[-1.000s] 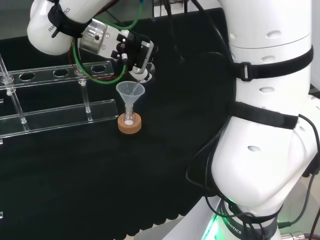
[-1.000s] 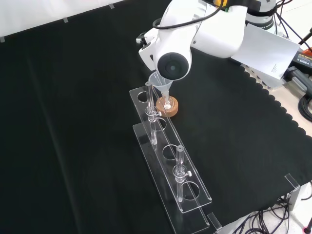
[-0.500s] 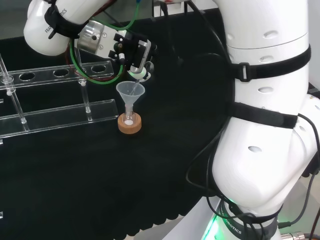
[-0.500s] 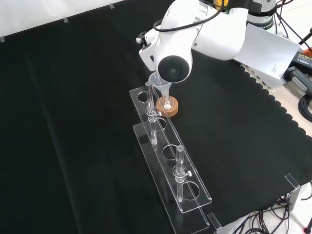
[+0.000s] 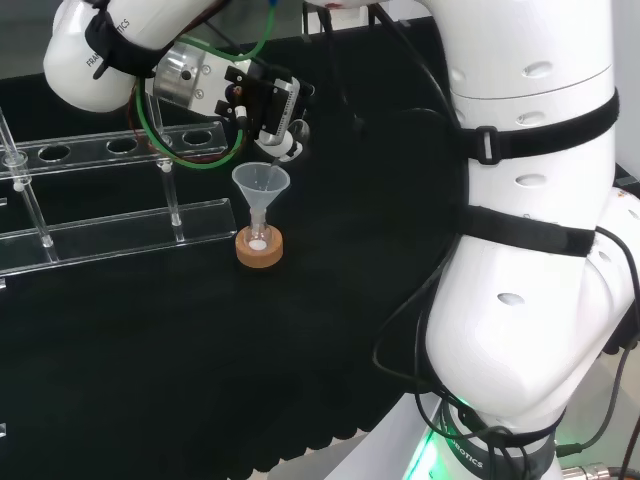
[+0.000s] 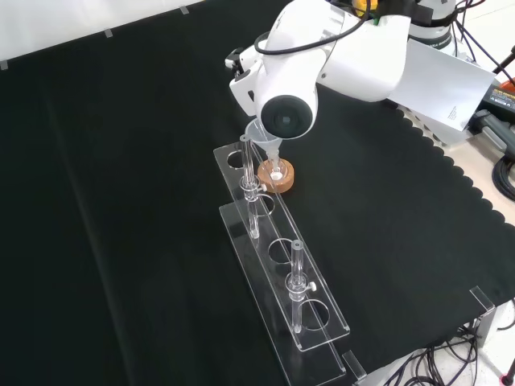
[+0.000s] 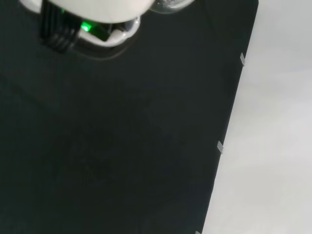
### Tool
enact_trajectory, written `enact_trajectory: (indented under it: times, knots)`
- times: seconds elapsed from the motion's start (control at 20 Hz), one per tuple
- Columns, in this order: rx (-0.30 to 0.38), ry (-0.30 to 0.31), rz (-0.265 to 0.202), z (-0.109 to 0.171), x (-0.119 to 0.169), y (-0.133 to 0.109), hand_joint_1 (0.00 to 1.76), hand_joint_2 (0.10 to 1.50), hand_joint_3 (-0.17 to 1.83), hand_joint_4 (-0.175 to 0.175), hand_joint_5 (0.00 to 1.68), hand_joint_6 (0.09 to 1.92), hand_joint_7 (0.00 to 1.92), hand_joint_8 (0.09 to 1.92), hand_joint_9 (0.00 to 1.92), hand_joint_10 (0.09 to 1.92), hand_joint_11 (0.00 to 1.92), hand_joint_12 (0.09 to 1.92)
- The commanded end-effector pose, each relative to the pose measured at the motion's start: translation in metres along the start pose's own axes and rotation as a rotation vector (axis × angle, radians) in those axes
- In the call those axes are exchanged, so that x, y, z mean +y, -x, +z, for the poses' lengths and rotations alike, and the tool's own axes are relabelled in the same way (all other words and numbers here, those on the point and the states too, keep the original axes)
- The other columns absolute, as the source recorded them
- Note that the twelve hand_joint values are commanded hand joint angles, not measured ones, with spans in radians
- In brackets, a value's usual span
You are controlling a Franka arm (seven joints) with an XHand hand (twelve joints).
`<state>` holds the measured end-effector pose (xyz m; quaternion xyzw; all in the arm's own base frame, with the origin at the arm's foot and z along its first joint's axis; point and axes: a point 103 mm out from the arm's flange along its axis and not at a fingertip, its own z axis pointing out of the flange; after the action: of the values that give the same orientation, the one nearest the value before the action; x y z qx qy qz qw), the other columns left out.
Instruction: Pour all the NaCl from the weighing funnel into the round-bottom flask.
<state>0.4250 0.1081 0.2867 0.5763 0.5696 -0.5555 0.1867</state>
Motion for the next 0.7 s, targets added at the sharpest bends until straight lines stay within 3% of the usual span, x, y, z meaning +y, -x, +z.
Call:
enact_trajectory:
  times: [0.05, 0.7]
  knots:
    - [-0.001, 0.001, 0.000, -0.0012, -0.0006, -0.0013, 1.13, 0.62, 0.71, 0.175, 1.31, 0.64, 1.16, 0.50, 1.47, 0.09, 1.10, 0.87]
    - [-0.036, 0.007, 0.012, -0.0067, -0.0009, -0.0020, 1.13, 0.61, 0.72, 0.175, 1.31, 0.63, 1.17, 0.50, 1.47, 0.09, 1.10, 0.87]
